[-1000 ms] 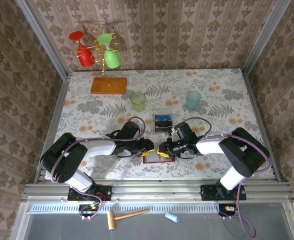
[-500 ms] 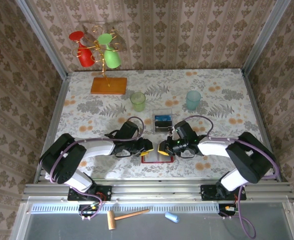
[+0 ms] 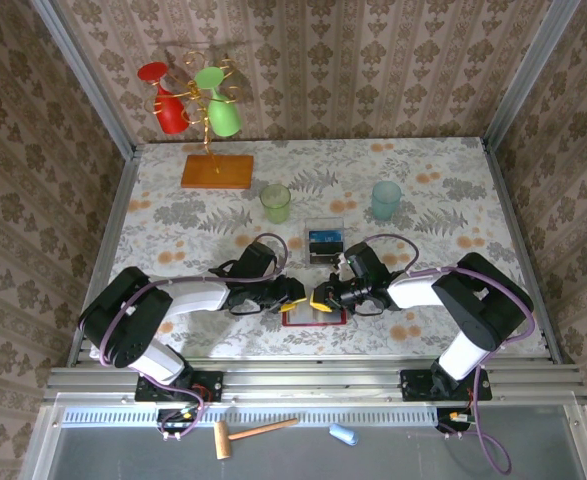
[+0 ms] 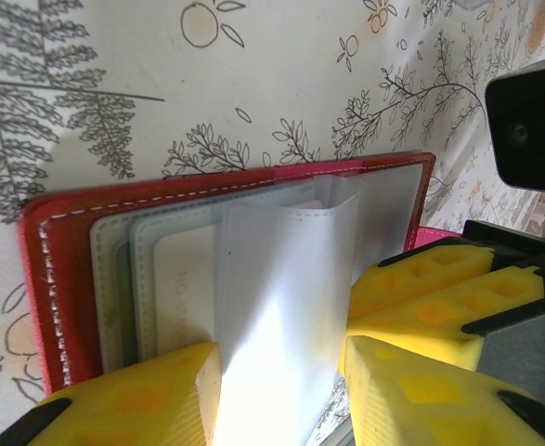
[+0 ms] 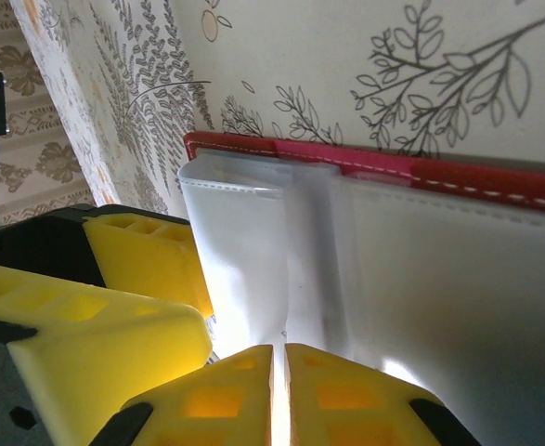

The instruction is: Take the credit cards out of the card holder

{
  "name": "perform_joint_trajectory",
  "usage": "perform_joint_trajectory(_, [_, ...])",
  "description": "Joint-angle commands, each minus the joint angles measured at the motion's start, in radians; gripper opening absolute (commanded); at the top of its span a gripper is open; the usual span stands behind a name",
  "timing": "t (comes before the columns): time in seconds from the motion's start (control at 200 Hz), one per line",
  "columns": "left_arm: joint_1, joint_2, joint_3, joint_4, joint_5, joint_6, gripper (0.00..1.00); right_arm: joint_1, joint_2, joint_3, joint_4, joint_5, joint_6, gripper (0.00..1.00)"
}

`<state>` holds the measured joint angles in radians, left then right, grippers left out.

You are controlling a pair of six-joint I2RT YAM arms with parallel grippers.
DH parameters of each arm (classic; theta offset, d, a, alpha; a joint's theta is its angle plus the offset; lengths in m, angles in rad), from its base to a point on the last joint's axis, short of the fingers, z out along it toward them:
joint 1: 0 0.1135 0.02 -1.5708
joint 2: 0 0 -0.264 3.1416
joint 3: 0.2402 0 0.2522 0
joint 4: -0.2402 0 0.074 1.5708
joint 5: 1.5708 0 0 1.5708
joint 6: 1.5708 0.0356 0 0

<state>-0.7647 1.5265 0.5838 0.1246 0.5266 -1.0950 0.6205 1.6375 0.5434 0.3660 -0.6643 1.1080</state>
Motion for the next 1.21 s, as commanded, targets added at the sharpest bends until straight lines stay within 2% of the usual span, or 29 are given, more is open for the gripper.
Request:
perform_joint_trajectory(0.0, [0.004,0.003,-0.022,-0.045,-0.020,0.019,0.41,0.012,0.015,0.018,0.056,-0.040,0.014,0.10])
perform_joint_trajectory(0.2, [0.004,0.002,-0.022,-0.043,-0.022,0.020,0.41,0.014,0.063,0.030,0.035,-0.035,0.015,0.10])
perform_joint_trajectory(0.49, [0.005,-0.040,-0.024,-0.065,-0.043,0.015,0.42,0.010,0.006,0.026,-0.159,0.094,-0.046,0.09])
perform_joint_trajectory(0.74, [0.011,-0.075,-0.016,-0.105,-0.054,0.022,0.45,0.010,0.023,0.021,-0.165,0.101,-0.053,0.09])
perform_joint_trajectory(0.95, [0.011,-0.042,-0.006,-0.088,-0.033,0.026,0.45,0.010,0.029,0.020,-0.138,0.088,-0.045,0.09])
perform_joint_trajectory(1.075, [0.008,-0.017,-0.011,-0.075,-0.026,0.024,0.45,0.010,-0.020,0.025,-0.160,0.103,-0.042,0.11])
perform_joint_trajectory(1.2, [0.010,-0.039,-0.028,-0.072,-0.043,0.020,0.45,0.010,-0.126,0.049,-0.305,0.177,-0.084,0.17])
